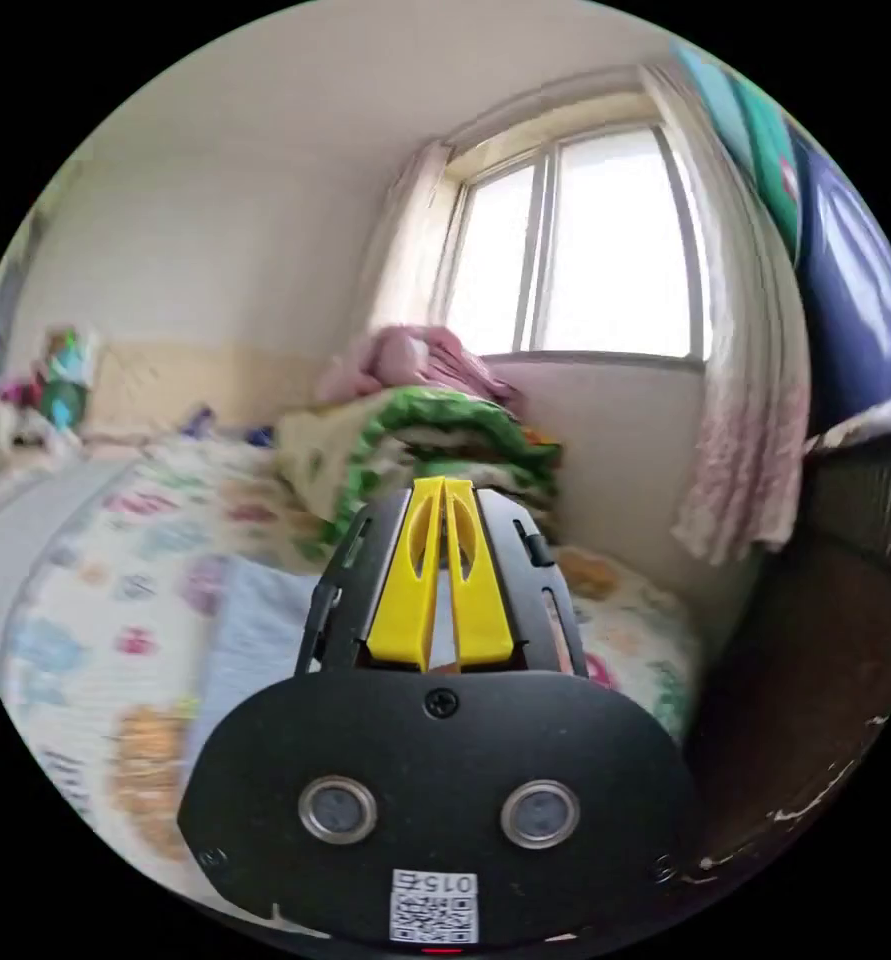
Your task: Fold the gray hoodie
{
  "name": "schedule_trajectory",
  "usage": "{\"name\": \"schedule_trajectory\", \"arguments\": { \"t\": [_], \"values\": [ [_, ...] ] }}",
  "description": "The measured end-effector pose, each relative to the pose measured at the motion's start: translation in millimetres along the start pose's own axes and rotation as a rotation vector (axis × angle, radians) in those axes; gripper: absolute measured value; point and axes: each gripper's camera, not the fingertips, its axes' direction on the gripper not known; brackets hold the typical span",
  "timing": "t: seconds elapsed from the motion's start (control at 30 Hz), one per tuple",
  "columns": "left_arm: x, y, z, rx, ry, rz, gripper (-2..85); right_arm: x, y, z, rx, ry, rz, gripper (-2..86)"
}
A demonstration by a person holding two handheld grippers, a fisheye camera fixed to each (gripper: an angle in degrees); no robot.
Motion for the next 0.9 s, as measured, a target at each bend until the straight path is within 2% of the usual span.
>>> {"name": "schedule_trajectory", "arguments": {
  "t": [0.03, 0.07, 0.13, 0.27, 0.33, 0.53, 0.67, 0.73, 0.8, 0.9],
  "values": [
    [2, 17, -38, 0.031, -0.002, -0.035, 5.5, 19, 0, -49, 0.055, -0.260, 0.087, -0.7],
    [3, 27, -56, 0.049, -0.012, -0.055, 5.4, 28, 2, -73, 0.092, -0.389, 0.126, -0.6],
    [11, 70, -129, 0.143, -0.106, -0.131, 5.2, 55, 21, -164, 0.242, -0.785, 0.249, -0.6],
    [32, 145, -228, 0.267, -0.326, -0.288, 5.5, 95, 55, -272, 0.469, -1.149, 0.385, -0.6],
    [52, 202, -292, 0.375, -0.529, -0.442, 5.6, 121, 77, -309, 0.548, -1.358, 0.511, -0.6],
    [102, 324, -425, 0.468, -0.990, -0.840, 5.8, 142, 115, -348, 0.513, -1.707, 0.583, -0.6],
    [131, 373, -479, 0.521, -1.178, -1.001, 6.0, 153, 139, -366, 0.500, -1.751, 0.583, -0.6],
    [140, 399, -509, 0.563, -1.242, -1.097, 7.1, 149, 150, -381, 0.479, -1.757, 0.499, -0.6],
    [147, 415, -529, 0.596, -1.302, -1.171, 10.2, 144, 160, -385, 0.459, -1.794, 0.437, -0.6],
    [167, 434, -552, 0.657, -1.491, -1.263, 15.9, 133, 178, -381, 0.412, -1.840, 0.354, -0.6]
  ]
}}
